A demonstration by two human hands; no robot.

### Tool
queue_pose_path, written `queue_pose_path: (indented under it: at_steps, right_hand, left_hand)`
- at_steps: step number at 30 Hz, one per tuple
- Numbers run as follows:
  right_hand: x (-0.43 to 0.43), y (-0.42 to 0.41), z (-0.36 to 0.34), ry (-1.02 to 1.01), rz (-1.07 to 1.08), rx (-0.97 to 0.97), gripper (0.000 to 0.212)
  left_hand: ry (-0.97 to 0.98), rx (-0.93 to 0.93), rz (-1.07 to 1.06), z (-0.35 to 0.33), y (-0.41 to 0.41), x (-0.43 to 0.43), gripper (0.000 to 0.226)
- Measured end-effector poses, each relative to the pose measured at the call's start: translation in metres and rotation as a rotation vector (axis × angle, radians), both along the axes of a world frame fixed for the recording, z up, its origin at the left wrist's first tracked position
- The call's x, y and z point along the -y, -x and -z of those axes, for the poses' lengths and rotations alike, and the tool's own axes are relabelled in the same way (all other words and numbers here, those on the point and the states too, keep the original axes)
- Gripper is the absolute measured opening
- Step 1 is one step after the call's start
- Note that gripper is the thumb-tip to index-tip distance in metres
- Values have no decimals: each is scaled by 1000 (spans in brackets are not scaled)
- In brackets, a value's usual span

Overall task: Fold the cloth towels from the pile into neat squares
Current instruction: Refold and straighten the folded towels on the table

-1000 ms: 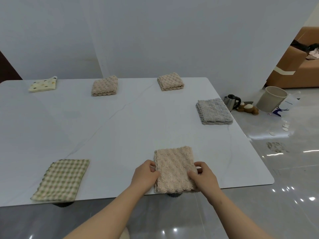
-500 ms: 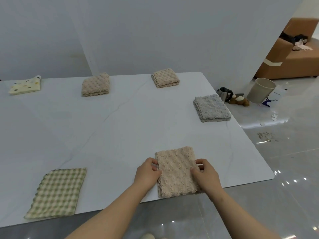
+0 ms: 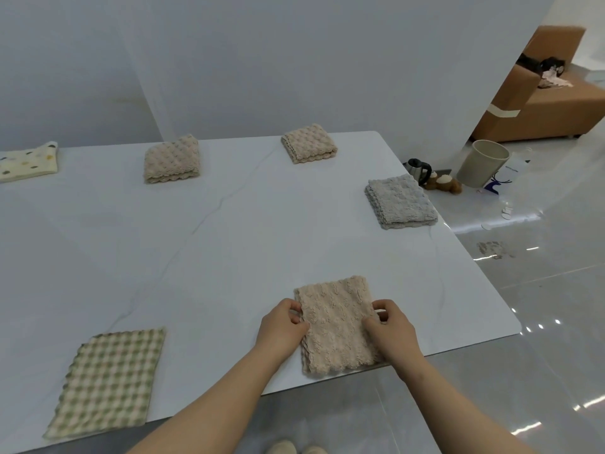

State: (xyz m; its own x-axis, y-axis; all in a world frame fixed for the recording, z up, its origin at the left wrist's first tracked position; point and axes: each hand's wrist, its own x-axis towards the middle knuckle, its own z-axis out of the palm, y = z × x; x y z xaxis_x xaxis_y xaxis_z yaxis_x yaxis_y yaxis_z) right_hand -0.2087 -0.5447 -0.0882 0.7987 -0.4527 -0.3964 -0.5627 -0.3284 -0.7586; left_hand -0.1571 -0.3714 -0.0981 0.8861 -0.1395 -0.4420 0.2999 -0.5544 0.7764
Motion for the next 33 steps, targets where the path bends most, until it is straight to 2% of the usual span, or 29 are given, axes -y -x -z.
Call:
queue_pose_path:
  at_steps: [6,9,13,17,21,26,33]
  right_hand:
    - [2,0,-3,-12,22,16,32]
    - [2,-1,-6,128,-18,60,39]
    - [-14,-15,-14,274,-135,173,37]
    - [-34,-28,-17,277,-225,185,36]
    - [-36,-28,-16,298,-222,182,34]
    - [-17,-22,-15,319,-191,168,33]
    - [55,-24,-19,408,-222,150,32]
  left_hand:
    - [-55,115,-6,-7,-6,3,25]
    - [-85,184,23,-14,-9,4,25]
    - [-149,214,53,-20,-11,-6,24]
    - [-181,210,64,-19,-7,-20,26]
    - [-196,258,121,-22,-7,-19,25]
    - [-224,342,227,-35,-13,10,27]
    - [-367,430,407,-49,-25,81,32]
